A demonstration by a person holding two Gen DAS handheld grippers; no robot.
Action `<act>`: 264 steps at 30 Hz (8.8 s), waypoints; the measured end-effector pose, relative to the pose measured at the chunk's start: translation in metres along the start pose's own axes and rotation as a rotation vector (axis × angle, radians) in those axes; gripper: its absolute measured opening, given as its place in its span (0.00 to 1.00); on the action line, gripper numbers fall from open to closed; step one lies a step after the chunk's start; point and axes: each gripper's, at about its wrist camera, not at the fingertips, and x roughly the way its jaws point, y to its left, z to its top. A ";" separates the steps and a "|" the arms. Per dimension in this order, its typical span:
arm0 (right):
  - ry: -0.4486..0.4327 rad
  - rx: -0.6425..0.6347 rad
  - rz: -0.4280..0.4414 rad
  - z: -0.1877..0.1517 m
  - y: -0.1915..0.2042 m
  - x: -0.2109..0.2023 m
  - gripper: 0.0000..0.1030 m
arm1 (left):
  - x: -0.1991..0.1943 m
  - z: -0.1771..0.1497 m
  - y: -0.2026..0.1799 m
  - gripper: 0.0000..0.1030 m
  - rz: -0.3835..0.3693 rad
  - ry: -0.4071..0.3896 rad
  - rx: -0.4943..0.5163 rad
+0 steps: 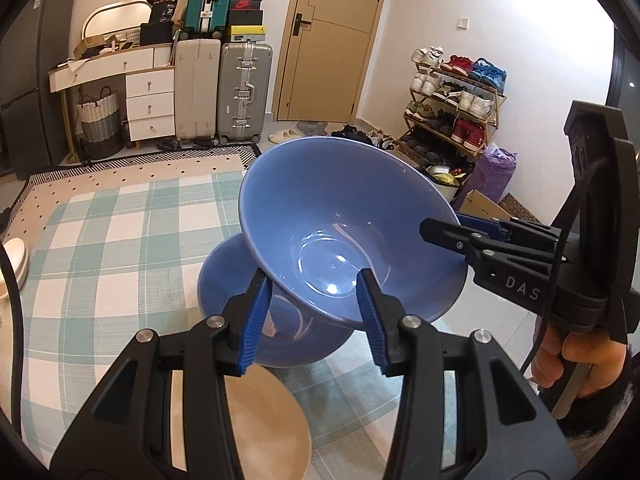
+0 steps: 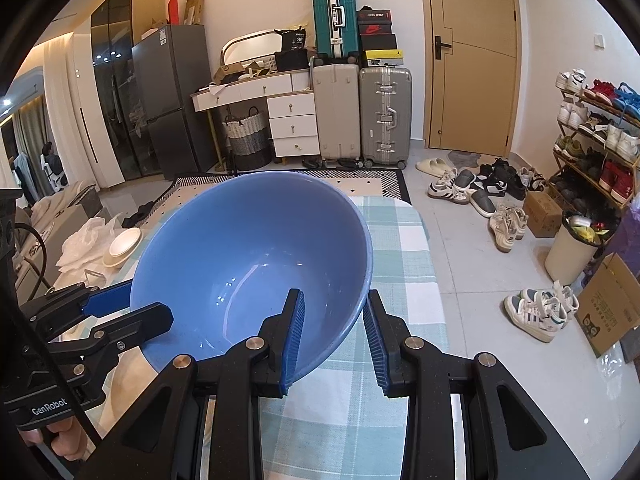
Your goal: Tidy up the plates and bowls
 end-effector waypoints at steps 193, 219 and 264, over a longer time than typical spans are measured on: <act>0.003 0.076 0.117 -0.048 0.058 0.009 0.47 | 0.009 -0.026 0.080 0.25 0.055 0.059 -0.013; 0.029 0.027 0.216 -0.071 0.133 0.002 0.47 | -0.097 -0.088 0.112 0.25 0.161 0.015 -0.062; 0.115 0.019 0.293 -0.087 0.129 0.085 0.49 | 0.012 -0.112 0.159 0.30 0.275 0.123 -0.068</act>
